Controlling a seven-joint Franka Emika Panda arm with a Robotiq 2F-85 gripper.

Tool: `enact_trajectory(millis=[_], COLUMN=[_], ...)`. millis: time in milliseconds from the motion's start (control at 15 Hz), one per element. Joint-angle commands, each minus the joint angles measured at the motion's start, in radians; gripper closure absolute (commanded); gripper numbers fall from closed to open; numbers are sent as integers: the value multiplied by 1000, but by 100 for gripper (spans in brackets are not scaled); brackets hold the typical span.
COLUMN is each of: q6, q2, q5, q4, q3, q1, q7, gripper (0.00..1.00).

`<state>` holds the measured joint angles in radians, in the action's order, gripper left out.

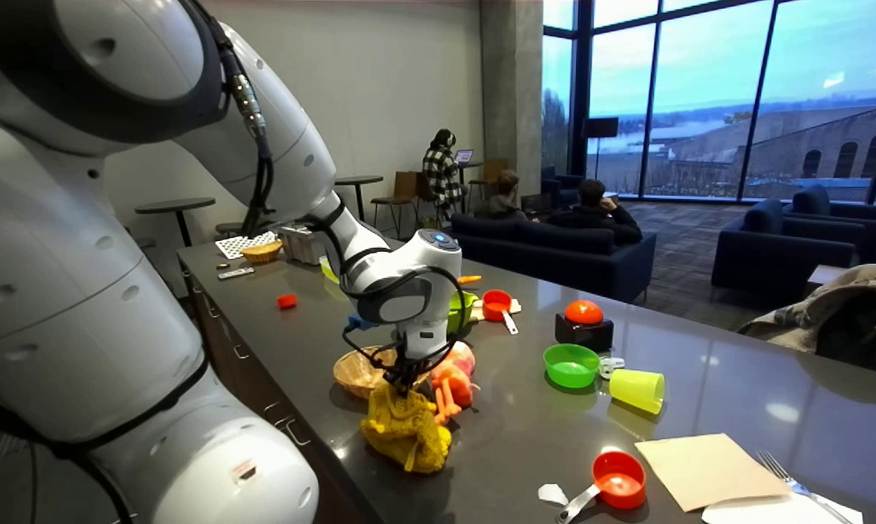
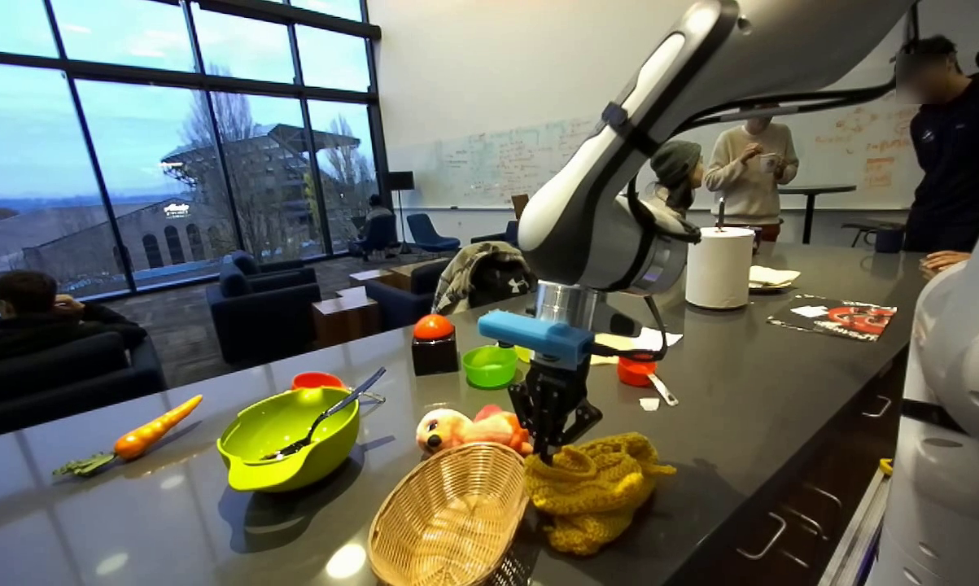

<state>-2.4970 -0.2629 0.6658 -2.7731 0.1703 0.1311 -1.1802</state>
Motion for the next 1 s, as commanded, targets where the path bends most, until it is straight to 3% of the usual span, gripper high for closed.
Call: enact_trajectory(millis=[0, 467, 933], q6=[-43, -56, -50], q2=[43, 114, 140], q5=[72, 143, 123], q4=[0, -1, -11], q3=[-5, -3, -14], q1=[18, 12, -5], q7=[39, 28, 21], gripper=[98, 98, 98])
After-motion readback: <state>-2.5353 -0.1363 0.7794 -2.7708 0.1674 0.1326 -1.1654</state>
